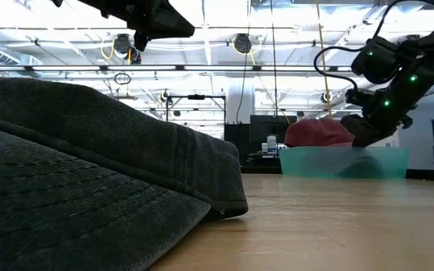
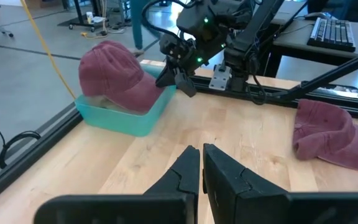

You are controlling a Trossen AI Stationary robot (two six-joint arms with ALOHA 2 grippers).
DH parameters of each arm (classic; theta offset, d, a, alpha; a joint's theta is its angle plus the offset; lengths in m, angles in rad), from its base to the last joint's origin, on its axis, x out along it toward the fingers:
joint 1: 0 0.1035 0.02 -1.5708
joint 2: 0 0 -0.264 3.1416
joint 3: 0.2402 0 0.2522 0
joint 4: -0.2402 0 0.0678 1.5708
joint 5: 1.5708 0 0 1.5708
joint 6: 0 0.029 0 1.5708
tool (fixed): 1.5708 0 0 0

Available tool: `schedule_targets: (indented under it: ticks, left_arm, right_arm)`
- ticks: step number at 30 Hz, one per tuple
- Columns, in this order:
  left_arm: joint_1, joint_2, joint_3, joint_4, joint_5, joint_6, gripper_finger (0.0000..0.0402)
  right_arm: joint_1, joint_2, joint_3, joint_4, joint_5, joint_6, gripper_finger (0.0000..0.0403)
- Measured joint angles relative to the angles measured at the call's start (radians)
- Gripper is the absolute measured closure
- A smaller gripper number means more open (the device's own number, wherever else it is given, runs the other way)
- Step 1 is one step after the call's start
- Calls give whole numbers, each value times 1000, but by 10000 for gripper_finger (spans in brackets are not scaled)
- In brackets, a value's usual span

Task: Pick & Place hat
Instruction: Put the top red cap into the green bin

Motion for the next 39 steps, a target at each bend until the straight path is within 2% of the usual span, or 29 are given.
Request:
schedule_targets:
  ticks: [12, 17, 21, 26, 28, 32, 36, 39]
  left_arm:
    - [-3, -2, 0, 0, 1, 8, 376]
    - [-14, -49, -1, -21, 58, 4, 376]
    - [-28, -97, -1, -19, 68, 1, 376]
    - [-41, -122, -1, -26, 68, 22, 376]
    - [-43, -122, -1, -27, 68, 25, 376]
    - [-44, -122, -1, -27, 68, 46, 376]
    - [-44, -122, -1, -29, 68, 51, 376]
    - [-44, -122, -1, -30, 68, 53, 376]
  right_arm:
    - [49, -156, -3, 112, -94, -42, 381]
    - [56, -191, -3, 222, -34, -95, 381]
    - [29, -168, -3, 405, 51, -167, 381]
    - [-45, -79, -2, 613, 54, -217, 381]
    - [-85, -27, -2, 620, 46, -204, 381]
    - [-153, 109, -2, 532, -53, -148, 381]
    - [-191, 241, 0, 511, -71, -141, 381]
    - [-197, 308, -15, 563, -69, -136, 381]
